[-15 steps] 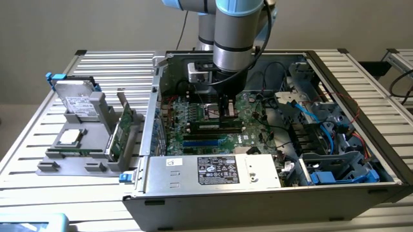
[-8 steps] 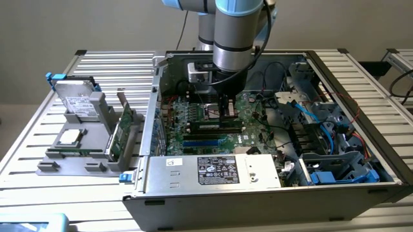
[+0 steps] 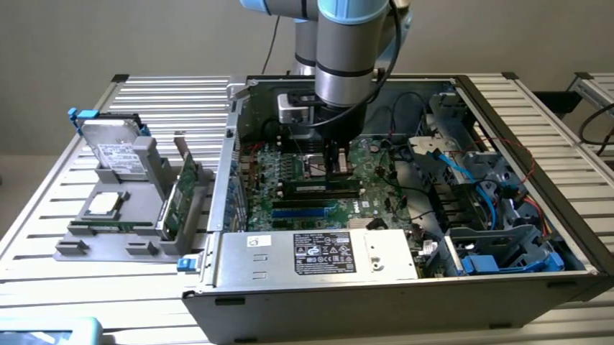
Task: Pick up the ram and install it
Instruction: 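Insert the ram into the slot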
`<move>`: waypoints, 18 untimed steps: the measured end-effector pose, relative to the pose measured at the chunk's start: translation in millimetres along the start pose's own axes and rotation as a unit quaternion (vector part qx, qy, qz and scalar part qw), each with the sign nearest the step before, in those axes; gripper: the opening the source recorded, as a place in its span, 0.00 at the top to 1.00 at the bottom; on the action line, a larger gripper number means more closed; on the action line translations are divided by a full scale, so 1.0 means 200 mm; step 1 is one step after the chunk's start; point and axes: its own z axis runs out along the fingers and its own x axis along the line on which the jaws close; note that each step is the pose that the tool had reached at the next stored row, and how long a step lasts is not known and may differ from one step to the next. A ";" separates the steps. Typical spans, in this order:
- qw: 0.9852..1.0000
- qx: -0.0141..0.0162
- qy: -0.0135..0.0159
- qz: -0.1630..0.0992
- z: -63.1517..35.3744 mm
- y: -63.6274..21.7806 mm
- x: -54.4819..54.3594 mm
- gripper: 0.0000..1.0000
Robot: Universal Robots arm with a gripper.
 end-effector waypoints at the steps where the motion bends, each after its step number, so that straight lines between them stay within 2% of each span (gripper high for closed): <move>1: 1.000 0.000 0.000 0.000 0.001 0.000 0.00 0.86; 8: 1.000 0.002 0.000 0.001 0.006 0.009 0.00 0.86; 18: 1.000 0.003 0.000 0.001 0.019 0.013 0.00 0.86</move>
